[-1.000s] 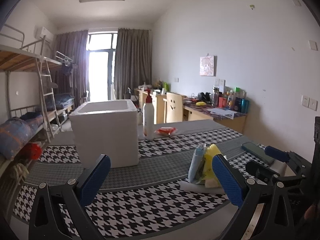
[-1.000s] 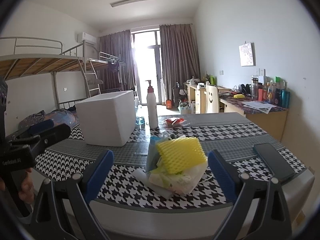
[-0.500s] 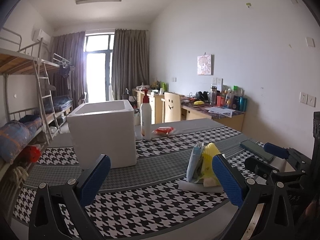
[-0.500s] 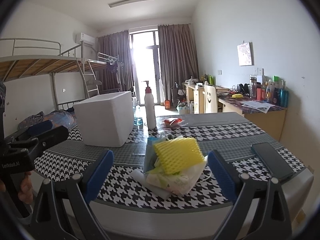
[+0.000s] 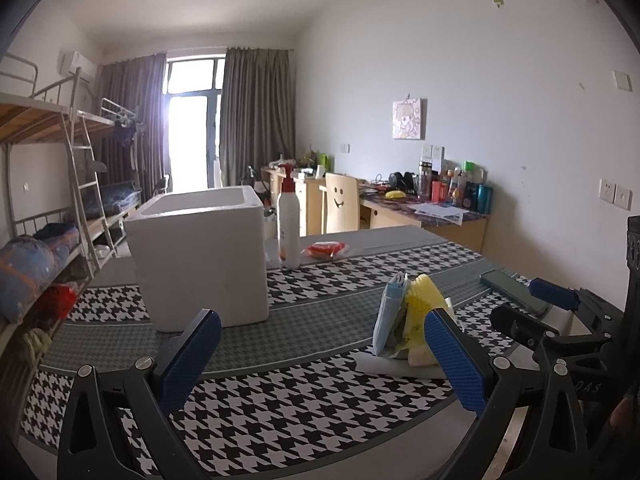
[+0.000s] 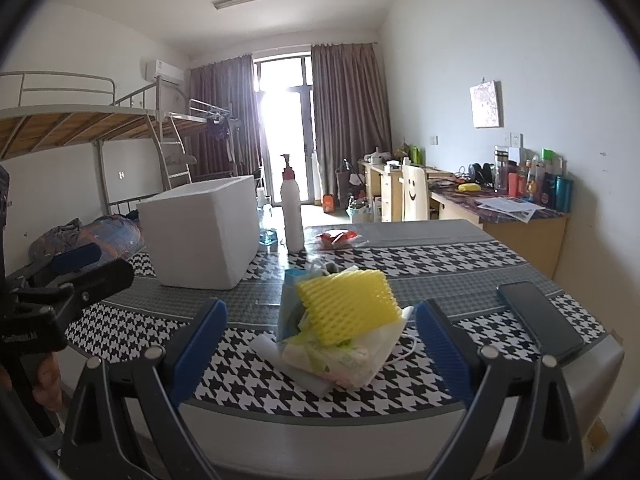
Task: Organize soft objects
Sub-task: 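Move both tools toward the pile of soft items on the table, then grasp the blue face mask with the left tool while the right tool grips the yellow foam net, then lift the yellow foam net with the right tool and set it aside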
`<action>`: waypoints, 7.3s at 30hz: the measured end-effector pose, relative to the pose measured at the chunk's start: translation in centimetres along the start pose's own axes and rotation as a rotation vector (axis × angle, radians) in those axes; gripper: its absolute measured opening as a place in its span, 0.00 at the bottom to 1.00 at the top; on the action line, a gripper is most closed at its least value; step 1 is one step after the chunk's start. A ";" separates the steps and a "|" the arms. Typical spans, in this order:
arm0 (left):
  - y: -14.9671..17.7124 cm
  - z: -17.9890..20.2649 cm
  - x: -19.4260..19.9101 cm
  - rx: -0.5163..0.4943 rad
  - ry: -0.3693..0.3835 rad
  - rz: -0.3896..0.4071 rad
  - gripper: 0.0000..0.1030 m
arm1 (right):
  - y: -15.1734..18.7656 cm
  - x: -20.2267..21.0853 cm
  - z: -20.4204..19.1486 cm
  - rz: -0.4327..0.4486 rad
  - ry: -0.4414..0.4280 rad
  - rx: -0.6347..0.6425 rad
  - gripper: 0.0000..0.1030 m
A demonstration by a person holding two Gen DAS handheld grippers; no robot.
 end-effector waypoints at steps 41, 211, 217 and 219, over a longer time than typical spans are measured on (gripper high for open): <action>2.6 2.9 -7.0 -0.051 0.087 -0.194 0.99 | 1.5 -4.5 3.6 -0.134 0.038 -0.070 0.94; 3.8 6.7 -13.6 -0.063 0.271 -0.371 0.06 | 1.1 -9.9 11.6 -0.362 0.059 -0.319 0.18; 1.8 6.8 -12.5 -0.062 0.279 -0.323 0.06 | -1.3 -7.7 9.6 -0.284 0.024 -0.269 0.18; 1.3 6.6 -12.4 -0.058 0.277 -0.317 0.05 | -2.1 -7.2 9.1 -0.261 0.020 -0.249 0.18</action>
Point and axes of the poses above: each gripper's, at about its wrist camera, not at the fingertips, and x roughly against the way its jaws point, z to its right, y to its underside, the point moved 7 cm from there along -x, roughly the way its jaws point, and after that the axes turned 11 degrees about -y, right-handed, at the moved point
